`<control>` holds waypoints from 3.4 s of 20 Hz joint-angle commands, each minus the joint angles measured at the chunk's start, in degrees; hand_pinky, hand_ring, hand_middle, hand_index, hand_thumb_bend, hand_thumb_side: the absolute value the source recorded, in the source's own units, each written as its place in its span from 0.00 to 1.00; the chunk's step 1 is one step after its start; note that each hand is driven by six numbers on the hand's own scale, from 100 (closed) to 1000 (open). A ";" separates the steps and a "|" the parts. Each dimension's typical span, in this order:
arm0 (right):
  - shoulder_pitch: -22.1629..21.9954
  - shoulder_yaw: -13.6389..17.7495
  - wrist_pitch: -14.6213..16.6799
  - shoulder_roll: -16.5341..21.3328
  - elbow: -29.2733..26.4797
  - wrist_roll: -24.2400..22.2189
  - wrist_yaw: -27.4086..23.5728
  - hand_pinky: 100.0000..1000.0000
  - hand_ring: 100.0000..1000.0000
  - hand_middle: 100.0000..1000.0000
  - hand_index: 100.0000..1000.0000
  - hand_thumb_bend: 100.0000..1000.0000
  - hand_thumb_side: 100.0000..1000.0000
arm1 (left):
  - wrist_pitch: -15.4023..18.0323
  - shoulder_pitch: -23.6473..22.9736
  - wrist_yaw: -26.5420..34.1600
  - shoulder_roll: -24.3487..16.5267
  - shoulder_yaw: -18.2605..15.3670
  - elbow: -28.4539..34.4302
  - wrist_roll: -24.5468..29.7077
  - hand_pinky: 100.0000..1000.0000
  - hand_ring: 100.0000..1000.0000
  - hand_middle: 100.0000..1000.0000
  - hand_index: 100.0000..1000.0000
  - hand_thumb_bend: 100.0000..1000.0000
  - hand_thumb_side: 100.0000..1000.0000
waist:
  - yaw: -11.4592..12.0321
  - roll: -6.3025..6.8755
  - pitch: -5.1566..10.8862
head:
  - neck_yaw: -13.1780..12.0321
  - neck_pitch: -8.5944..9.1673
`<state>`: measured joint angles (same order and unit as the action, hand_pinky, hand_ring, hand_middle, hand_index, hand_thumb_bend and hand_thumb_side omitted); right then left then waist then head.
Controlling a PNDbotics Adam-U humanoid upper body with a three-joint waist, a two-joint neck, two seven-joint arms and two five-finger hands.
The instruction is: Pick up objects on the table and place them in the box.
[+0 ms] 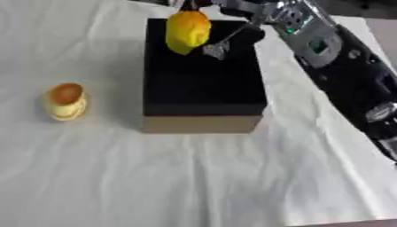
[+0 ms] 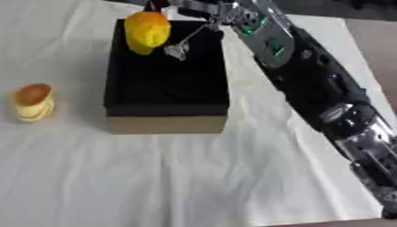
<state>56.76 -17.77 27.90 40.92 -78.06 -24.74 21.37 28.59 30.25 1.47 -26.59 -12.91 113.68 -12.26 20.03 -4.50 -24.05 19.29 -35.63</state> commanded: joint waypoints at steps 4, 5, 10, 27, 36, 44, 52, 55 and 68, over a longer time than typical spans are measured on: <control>1.68 2.39 2.01 1.19 -1.09 -0.59 0.47 0.96 1.00 0.75 0.96 0.02 0.27 | -0.45 0.16 0.82 -0.63 -0.30 0.91 1.07 0.84 0.86 0.76 0.89 0.11 0.47 | -0.24 0.33 1.24 | -0.36 0.62; 1.77 2.85 1.93 1.44 -1.50 -0.48 0.01 0.96 1.00 0.76 0.96 0.01 0.28 | -0.48 0.10 0.86 -0.64 -0.31 0.91 1.16 0.84 0.86 0.76 0.89 0.11 0.47 | -0.30 0.35 1.28 | -0.46 0.60; 1.66 4.98 0.78 2.83 -3.82 0.25 -3.44 0.97 1.00 0.75 0.97 0.00 0.24 | -0.64 -0.05 0.97 -0.75 -0.35 0.91 1.39 0.84 0.86 0.76 0.89 0.10 0.47 | -0.75 0.41 1.48 | -1.01 0.70; -24.63 23.69 -11.12 22.84 -35.28 15.14 -42.28 0.91 0.89 0.51 0.81 0.00 0.00 | -6.72 -1.70 -1.41 -5.60 -1.11 0.69 1.24 0.84 0.87 0.75 0.88 0.01 0.53 | -5.58 1.80 1.54 | -8.26 0.30; -45.41 33.53 3.02 22.87 -36.53 28.05 -43.47 0.91 0.88 0.51 0.81 0.00 0.00 | -6.56 1.12 -21.12 -24.64 6.32 -13.60 19.88 0.87 0.89 0.80 0.91 0.11 0.44 | -11.00 4.44 2.03 | -11.55 -0.51; -52.64 35.36 9.68 21.15 -36.53 35.47 -35.44 0.89 0.87 0.52 0.81 0.00 0.00 | 1.78 8.25 -29.45 -31.06 15.28 -26.50 33.26 0.91 0.92 0.84 0.93 0.43 0.25 | -13.10 5.69 2.63 | -12.84 -0.89; -53.85 34.55 9.30 19.89 -36.53 37.39 -32.45 0.90 0.87 0.51 0.81 0.00 0.00 | 5.64 9.75 -33.53 -29.92 19.74 -34.98 40.34 0.93 0.94 0.86 0.94 0.58 0.00 | -13.67 6.12 2.57 | -13.25 -0.80; -54.00 34.32 8.64 19.42 -36.53 37.41 -31.88 0.90 0.88 0.51 0.81 0.00 0.00 | 6.62 9.29 -29.72 -29.11 20.43 -35.54 43.40 0.94 0.95 0.87 0.94 0.56 0.00 | -13.74 6.11 2.52 | -13.16 -0.72; -53.12 33.28 5.37 18.39 -36.53 35.05 -32.58 0.92 0.88 0.50 0.80 0.00 0.00 | 6.65 12.87 -21.13 -23.85 24.96 -33.01 56.36 0.94 0.96 0.88 0.94 0.49 0.01 | -14.28 6.39 2.58 | -13.63 -0.79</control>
<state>3.09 15.07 33.49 58.12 -113.69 10.59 -10.78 27.89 42.08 -20.19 -49.70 12.13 80.46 35.60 5.81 1.99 -22.86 5.92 -36.27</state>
